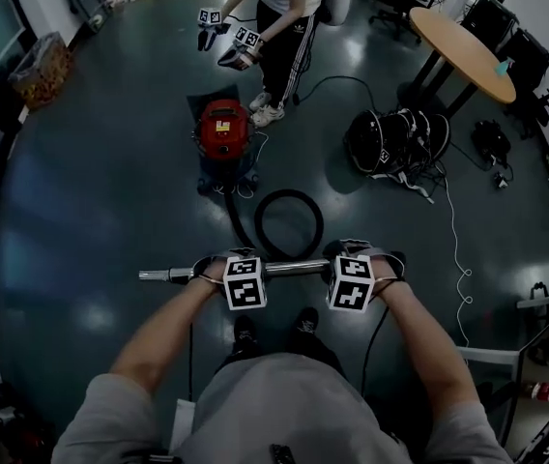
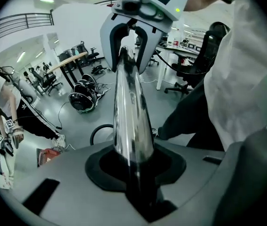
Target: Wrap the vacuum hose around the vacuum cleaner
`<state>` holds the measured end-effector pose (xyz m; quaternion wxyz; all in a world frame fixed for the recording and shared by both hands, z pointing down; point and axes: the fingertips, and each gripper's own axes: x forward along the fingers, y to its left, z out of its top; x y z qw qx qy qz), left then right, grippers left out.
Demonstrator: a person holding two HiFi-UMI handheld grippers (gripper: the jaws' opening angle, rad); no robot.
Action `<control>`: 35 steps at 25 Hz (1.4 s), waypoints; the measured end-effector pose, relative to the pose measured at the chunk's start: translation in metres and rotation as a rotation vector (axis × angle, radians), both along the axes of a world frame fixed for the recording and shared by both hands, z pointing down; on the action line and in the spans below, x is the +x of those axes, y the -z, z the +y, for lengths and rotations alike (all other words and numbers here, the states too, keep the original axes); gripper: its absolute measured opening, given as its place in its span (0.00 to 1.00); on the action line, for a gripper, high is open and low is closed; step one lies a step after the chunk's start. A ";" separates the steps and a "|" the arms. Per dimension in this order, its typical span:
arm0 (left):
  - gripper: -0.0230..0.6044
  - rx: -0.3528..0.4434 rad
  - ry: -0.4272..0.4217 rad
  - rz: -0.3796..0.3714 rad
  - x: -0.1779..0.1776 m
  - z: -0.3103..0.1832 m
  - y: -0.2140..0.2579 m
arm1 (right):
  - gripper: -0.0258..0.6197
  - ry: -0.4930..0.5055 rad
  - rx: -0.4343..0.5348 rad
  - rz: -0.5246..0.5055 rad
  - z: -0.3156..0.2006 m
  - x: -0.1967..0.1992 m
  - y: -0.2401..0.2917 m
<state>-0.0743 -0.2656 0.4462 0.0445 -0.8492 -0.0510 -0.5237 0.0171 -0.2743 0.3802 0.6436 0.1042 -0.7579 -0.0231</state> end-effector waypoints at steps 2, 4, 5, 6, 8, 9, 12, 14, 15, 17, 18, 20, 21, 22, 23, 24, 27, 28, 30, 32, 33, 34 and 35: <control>0.22 -0.005 0.043 -0.012 0.010 -0.003 -0.001 | 0.31 0.017 0.042 0.004 -0.008 0.019 0.009; 0.22 -0.010 0.082 -0.017 0.023 -0.009 -0.003 | 0.31 0.015 0.088 0.015 -0.018 0.042 0.017; 0.22 -0.014 0.103 -0.017 0.029 -0.011 -0.005 | 0.31 0.001 0.106 0.013 -0.022 0.053 0.020; 0.22 -0.019 0.125 -0.018 0.034 -0.011 -0.007 | 0.31 -0.026 0.119 -0.003 -0.025 0.063 0.023; 0.22 -0.024 0.165 -0.021 0.042 -0.010 -0.011 | 0.31 -0.112 0.123 -0.090 -0.030 0.077 0.032; 0.22 -0.026 0.182 -0.022 0.047 -0.011 -0.013 | 0.31 -0.162 0.116 -0.147 -0.032 0.083 0.036; 0.22 -0.039 0.230 -0.029 0.065 -0.011 -0.019 | 0.31 -0.279 0.092 -0.276 -0.033 0.103 0.038; 0.22 -0.051 0.260 -0.037 0.074 -0.009 -0.024 | 0.31 -0.360 0.071 -0.356 -0.031 0.112 0.032; 0.22 -0.052 0.277 -0.038 0.079 -0.009 -0.025 | 0.31 -0.411 0.054 -0.409 -0.029 0.116 0.030; 0.22 -0.047 0.317 -0.032 0.092 -0.014 -0.025 | 0.31 -0.520 0.006 -0.535 -0.026 0.120 0.027; 0.22 -0.046 0.341 -0.030 0.097 -0.016 -0.025 | 0.31 -0.577 -0.026 -0.602 -0.025 0.122 0.024; 0.22 -0.059 0.391 -0.028 0.106 -0.016 -0.027 | 0.31 -0.698 -0.113 -0.737 -0.023 0.126 0.016; 0.22 -0.069 0.415 -0.027 0.110 -0.015 -0.027 | 0.31 -0.754 -0.161 -0.805 -0.023 0.127 0.012; 0.22 -0.077 0.438 -0.024 0.113 -0.016 -0.027 | 0.31 -0.802 -0.205 -0.868 -0.024 0.127 0.010; 0.22 -0.082 0.459 -0.020 0.115 -0.018 -0.027 | 0.31 -0.843 -0.242 -0.921 -0.027 0.126 0.008; 0.22 -0.087 0.479 -0.014 0.117 -0.020 -0.027 | 0.31 -0.878 -0.268 -0.960 -0.030 0.125 0.005; 0.22 -0.106 0.543 0.004 0.122 -0.020 -0.029 | 0.44 -0.959 -0.327 -1.035 -0.040 0.117 -0.009; 0.22 -0.111 0.561 0.009 0.124 -0.021 -0.029 | 0.49 -0.991 -0.352 -1.071 -0.045 0.113 -0.013; 0.22 -0.125 0.592 0.024 0.128 -0.023 -0.027 | 0.51 -1.060 -0.415 -1.169 -0.057 0.102 -0.017; 0.22 -0.148 0.627 0.044 0.131 -0.023 -0.025 | 0.51 -1.100 -0.465 -1.260 -0.069 0.089 -0.017; 0.22 -0.156 0.645 0.054 0.132 -0.022 -0.023 | 0.51 -1.101 -0.475 -1.287 -0.074 0.082 -0.017; 0.22 -0.161 0.660 0.064 0.133 -0.023 -0.021 | 0.50 -1.097 -0.479 -1.304 -0.079 0.076 -0.018; 0.22 -0.165 0.670 0.072 0.134 -0.023 -0.019 | 0.50 -1.094 -0.483 -1.319 -0.083 0.071 -0.019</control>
